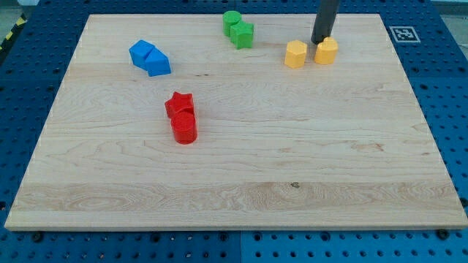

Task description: Move yellow hexagon along with yellow heart to the top right

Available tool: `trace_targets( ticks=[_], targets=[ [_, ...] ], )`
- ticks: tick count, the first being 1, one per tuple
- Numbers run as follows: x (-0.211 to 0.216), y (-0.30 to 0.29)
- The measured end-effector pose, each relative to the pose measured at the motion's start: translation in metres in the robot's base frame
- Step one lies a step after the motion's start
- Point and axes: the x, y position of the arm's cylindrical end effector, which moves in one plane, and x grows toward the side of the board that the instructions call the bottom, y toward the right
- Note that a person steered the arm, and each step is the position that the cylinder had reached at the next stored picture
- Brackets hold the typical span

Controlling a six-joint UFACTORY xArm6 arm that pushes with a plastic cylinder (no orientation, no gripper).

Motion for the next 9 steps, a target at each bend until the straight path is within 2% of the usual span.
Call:
trace_targets(
  ticks=[3, 4, 5, 7, 9],
  targets=[
    [-0.003, -0.074],
    [0.011, -0.078],
    [0.044, -0.078],
    [0.050, -0.077],
    [0.050, -0.043]
  ],
)
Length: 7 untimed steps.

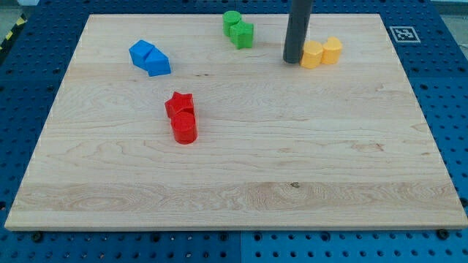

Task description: Move yellow hexagon along with yellow heart to the top right

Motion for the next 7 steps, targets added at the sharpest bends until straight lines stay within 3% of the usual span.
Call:
trace_targets(
  ticks=[4, 7],
  targets=[
    [0.000, 0.085],
    [0.037, 0.094]
  ],
)
